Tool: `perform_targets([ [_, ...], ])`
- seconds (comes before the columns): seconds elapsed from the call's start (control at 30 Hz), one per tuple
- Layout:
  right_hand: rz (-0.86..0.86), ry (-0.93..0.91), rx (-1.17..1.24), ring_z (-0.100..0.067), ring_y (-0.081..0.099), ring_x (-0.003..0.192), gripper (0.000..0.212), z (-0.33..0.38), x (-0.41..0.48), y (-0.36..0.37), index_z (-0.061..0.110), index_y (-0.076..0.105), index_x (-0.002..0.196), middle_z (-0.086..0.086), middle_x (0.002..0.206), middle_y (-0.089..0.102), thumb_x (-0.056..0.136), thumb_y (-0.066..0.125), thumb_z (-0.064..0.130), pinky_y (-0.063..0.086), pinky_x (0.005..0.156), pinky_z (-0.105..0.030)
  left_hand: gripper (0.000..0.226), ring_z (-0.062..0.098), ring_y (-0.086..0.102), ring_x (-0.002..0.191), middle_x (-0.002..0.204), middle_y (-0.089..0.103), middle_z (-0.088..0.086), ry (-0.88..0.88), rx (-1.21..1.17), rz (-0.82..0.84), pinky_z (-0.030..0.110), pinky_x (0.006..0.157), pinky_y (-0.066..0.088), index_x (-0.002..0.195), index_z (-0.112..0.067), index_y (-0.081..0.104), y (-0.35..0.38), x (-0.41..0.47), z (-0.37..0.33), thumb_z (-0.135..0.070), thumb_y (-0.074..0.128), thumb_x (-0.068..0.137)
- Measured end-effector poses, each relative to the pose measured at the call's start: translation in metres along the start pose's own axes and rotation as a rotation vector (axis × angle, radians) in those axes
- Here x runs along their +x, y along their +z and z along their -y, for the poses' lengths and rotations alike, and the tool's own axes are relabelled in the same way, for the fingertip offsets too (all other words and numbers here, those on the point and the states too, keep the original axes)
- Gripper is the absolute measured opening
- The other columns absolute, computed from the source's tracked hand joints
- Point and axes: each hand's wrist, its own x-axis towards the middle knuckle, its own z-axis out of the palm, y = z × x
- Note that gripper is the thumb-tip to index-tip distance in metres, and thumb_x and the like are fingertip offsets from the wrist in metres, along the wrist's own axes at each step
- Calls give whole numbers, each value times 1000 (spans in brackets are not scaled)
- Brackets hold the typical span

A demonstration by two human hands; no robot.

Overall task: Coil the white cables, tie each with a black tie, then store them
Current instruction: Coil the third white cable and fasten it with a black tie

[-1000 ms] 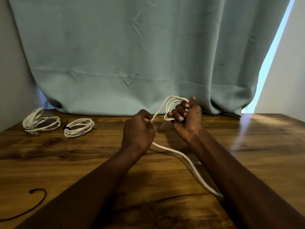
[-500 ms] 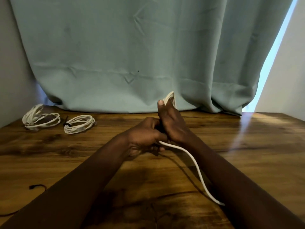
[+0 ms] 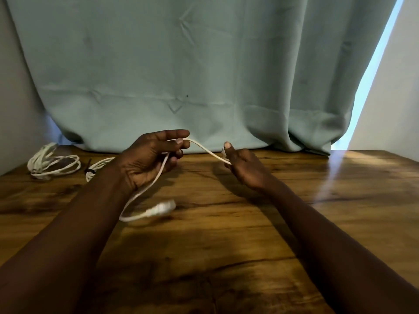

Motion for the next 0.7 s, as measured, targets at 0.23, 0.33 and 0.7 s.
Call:
perform_targets([
  [0.23, 545, 172, 854, -12, 14, 42, 59, 32, -6, 15, 21, 41, 59, 7, 46, 25, 104, 32, 58, 23, 48, -30, 17, 6, 47, 49, 81, 78, 1, 299, 35, -427, 17, 41, 33, 95, -14, 75, 5, 10, 17, 1, 66, 94],
  [0.33, 625, 211, 972, -13, 8, 48, 52, 39, -11, 19, 22, 43, 64, 8, 48, 23, 107, 35, 49, 20, 48, -30, 13, 8, 46, 50, 86, 78, 3, 408, 72, -540, 16, 42, 38, 100, -11, 74, 4, 11, 18, -1, 68, 94],
  [0.7, 797, 240, 1093, -9, 12, 41, 45, 42, -14, 19, 25, 37, 63, 9, 51, 19, 102, 45, 45, 19, 40, -22, 14, 4, 64, 57, 85, 79, 1, 541, 236, -736, 22, 56, 53, 98, -6, 79, -4, 26, 36, -12, 81, 86],
])
